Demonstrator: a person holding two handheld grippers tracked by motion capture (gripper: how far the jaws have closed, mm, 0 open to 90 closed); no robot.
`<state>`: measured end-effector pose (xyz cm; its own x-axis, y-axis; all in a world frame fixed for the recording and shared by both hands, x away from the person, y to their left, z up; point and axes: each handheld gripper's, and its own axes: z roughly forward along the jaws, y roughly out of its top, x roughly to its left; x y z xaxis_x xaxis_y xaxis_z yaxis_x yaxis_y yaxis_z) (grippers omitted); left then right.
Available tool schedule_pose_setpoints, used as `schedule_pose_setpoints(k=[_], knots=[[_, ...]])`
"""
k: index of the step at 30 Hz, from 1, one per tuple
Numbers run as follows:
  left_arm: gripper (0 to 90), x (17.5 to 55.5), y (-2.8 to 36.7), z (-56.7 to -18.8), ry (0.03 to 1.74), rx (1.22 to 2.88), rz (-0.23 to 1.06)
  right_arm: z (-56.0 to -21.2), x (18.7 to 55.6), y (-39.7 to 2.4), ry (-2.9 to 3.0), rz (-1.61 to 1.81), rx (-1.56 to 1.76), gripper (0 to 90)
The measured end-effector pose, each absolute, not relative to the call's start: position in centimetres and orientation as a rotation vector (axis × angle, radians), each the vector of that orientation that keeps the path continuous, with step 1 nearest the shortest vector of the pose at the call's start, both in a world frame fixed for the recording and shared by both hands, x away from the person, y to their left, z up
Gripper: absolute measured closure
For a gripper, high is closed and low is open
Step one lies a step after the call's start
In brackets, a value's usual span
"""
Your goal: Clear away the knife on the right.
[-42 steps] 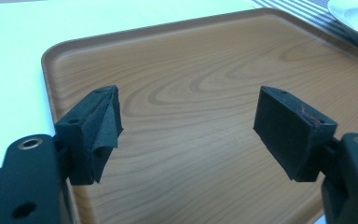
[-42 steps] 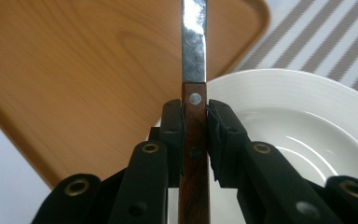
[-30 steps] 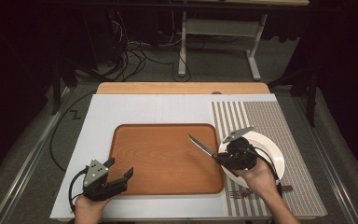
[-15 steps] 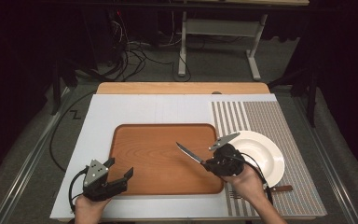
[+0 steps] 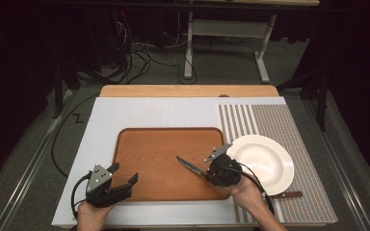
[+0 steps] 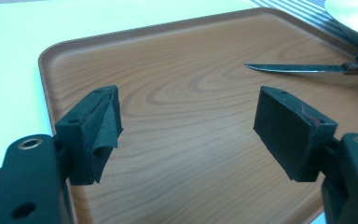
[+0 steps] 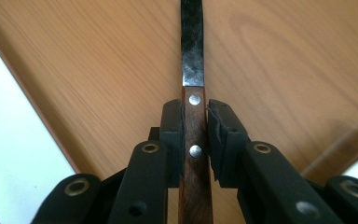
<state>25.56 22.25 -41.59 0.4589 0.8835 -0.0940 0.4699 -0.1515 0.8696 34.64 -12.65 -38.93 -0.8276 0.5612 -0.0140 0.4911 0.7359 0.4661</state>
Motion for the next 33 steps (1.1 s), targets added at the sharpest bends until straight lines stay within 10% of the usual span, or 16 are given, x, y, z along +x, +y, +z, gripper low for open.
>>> schedule_pose_setpoints(k=[33], knots=[[24.1, 25.6, 22.2, -41.6, 1.152, 1.793, 0.556, -40.4, 35.2, -13.6, 2.678, 0.588, 0.919, 71.0]])
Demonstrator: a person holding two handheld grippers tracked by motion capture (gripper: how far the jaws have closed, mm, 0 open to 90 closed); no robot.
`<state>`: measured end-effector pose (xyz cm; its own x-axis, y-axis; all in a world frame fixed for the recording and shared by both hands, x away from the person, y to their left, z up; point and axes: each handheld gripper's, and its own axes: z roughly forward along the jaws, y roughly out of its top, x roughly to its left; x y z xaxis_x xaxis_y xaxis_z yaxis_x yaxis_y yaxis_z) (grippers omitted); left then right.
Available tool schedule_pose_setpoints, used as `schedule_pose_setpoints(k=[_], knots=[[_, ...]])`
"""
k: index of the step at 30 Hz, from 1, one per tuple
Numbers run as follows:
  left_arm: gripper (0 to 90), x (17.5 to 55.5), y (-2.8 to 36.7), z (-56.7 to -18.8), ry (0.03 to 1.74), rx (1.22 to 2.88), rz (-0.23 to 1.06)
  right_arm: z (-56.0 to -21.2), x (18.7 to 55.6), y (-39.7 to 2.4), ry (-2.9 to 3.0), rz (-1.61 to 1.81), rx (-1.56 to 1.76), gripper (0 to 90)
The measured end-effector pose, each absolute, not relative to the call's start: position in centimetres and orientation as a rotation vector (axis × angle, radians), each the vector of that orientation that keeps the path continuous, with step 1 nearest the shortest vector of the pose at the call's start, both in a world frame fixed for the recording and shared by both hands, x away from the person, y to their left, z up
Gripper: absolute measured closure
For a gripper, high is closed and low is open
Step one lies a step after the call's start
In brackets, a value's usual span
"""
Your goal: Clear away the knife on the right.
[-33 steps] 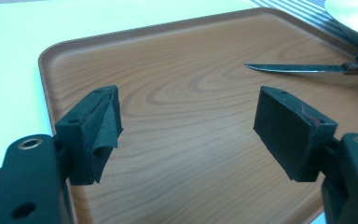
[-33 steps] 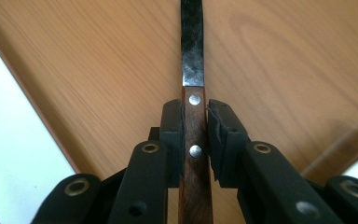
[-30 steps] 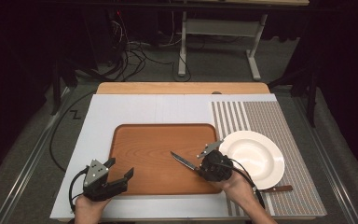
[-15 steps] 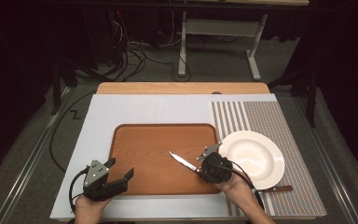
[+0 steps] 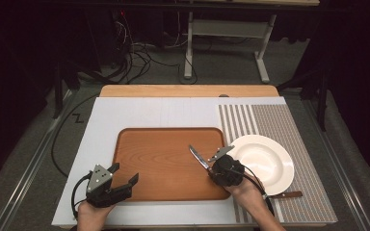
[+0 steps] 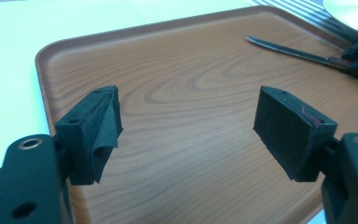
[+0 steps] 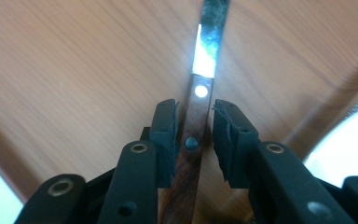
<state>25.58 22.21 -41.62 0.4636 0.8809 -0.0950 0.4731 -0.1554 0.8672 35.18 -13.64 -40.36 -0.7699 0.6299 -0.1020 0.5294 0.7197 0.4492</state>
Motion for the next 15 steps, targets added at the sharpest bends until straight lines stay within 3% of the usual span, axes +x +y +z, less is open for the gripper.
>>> schedule_pose_setpoints(k=[15], knots=[[24.1, 25.61, 22.14, -41.65, 1.149, 1.794, 0.552, -40.47, 35.63, -14.48, 2.621, 0.596, 1.002, 70.2]])
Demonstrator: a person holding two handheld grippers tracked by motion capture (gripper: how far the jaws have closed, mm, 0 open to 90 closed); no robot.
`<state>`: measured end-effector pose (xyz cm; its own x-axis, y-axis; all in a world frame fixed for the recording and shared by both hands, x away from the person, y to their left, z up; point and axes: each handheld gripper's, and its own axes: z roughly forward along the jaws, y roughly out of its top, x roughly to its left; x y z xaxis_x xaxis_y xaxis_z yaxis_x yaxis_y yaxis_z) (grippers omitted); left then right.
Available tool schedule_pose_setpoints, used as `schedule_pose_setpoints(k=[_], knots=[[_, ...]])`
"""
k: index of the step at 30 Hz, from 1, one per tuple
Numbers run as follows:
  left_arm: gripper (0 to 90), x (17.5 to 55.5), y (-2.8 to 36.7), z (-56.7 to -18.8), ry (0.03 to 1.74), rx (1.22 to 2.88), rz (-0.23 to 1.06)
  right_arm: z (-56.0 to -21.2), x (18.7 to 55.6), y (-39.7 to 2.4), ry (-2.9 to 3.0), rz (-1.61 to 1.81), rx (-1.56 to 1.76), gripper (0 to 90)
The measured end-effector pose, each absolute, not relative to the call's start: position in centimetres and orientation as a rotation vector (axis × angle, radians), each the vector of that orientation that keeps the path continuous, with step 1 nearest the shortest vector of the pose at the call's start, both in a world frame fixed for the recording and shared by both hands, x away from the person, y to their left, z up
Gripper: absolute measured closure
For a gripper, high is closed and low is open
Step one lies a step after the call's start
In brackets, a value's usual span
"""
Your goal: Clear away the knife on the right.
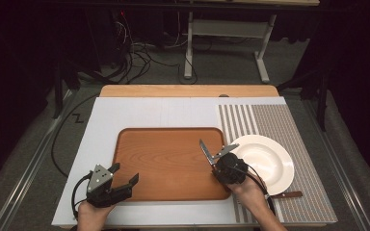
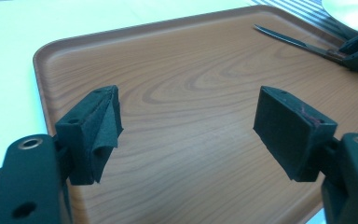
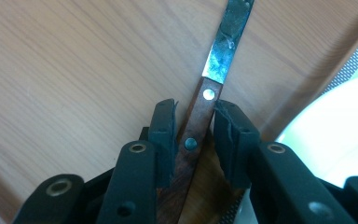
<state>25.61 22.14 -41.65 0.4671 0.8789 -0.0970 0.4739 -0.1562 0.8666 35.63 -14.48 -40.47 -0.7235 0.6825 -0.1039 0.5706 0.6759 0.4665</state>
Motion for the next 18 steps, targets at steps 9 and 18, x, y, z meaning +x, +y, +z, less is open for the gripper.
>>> schedule_pose_setpoints(k=[9, 18], knots=[[24.1, 25.6, 22.1, -41.7, 1.148, 1.793, 0.553, -40.5, 35.5, -14.5, 2.616, 0.598, 0.969, 67.6], [24.1, 25.5, 22.2, -41.6, 1.145, 1.79, 0.556, -39.4, 34.7, -14.8, 2.592, 0.689, 0.91, 49.2]])
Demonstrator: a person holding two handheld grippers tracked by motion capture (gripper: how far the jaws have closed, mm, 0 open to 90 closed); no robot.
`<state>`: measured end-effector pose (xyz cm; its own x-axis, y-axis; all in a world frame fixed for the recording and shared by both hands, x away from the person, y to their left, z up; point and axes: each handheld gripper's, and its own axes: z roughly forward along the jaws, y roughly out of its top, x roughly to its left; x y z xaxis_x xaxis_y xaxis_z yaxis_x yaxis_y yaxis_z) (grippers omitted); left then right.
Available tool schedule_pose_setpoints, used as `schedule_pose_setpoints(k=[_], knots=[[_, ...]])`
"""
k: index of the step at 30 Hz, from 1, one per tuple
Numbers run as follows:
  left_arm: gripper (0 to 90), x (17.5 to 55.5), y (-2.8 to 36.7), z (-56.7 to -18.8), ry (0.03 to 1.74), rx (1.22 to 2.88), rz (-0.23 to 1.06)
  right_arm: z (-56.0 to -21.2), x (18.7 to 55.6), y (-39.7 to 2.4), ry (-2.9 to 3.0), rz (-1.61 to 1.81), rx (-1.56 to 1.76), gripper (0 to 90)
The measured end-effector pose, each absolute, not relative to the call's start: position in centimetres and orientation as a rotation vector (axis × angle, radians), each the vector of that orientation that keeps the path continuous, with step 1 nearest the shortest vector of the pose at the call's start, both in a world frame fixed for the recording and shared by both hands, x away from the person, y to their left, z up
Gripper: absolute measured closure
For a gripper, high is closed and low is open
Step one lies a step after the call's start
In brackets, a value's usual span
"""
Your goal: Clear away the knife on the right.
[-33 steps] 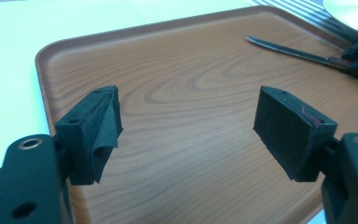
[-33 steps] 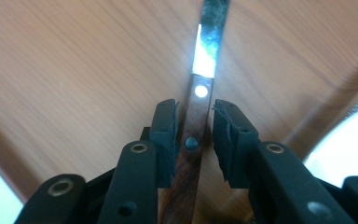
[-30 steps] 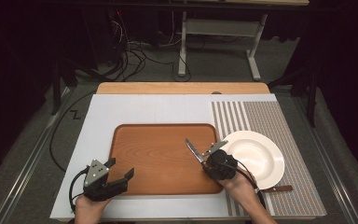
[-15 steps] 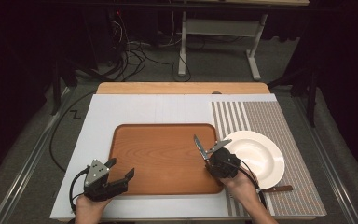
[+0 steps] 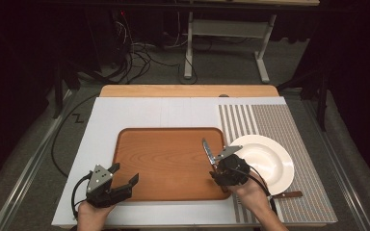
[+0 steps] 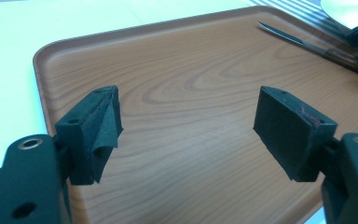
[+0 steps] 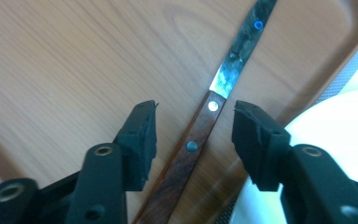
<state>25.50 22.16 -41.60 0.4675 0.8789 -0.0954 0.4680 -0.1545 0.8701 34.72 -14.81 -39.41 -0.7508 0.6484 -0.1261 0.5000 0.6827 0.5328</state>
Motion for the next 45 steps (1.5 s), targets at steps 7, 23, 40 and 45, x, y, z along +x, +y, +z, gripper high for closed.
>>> schedule_pose_setpoints(k=[7, 23, 40, 45], knots=[[24.1, 25.5, 22.1, -41.6, 1.145, 1.789, 0.557, -38.2, 33.8, -15.7, 2.543, 0.778, 0.873, 45.7], [24.1, 25.5, 22.3, -41.5, 1.153, 1.77, 0.567, -36.9, 32.5, -19.6, 2.399, 1.016, 0.878, 37.6], [24.2, 25.3, 22.5, -41.4, 1.153, 1.751, 0.579, -36.9, 31.4, -23.4, 2.297, 1.179, 0.931, 33.1], [24.2, 25.4, 22.5, -41.4, 1.154, 1.749, 0.58, -36.9, 31.2, -24.0, 2.279, 1.203, 0.941, 32.7]])
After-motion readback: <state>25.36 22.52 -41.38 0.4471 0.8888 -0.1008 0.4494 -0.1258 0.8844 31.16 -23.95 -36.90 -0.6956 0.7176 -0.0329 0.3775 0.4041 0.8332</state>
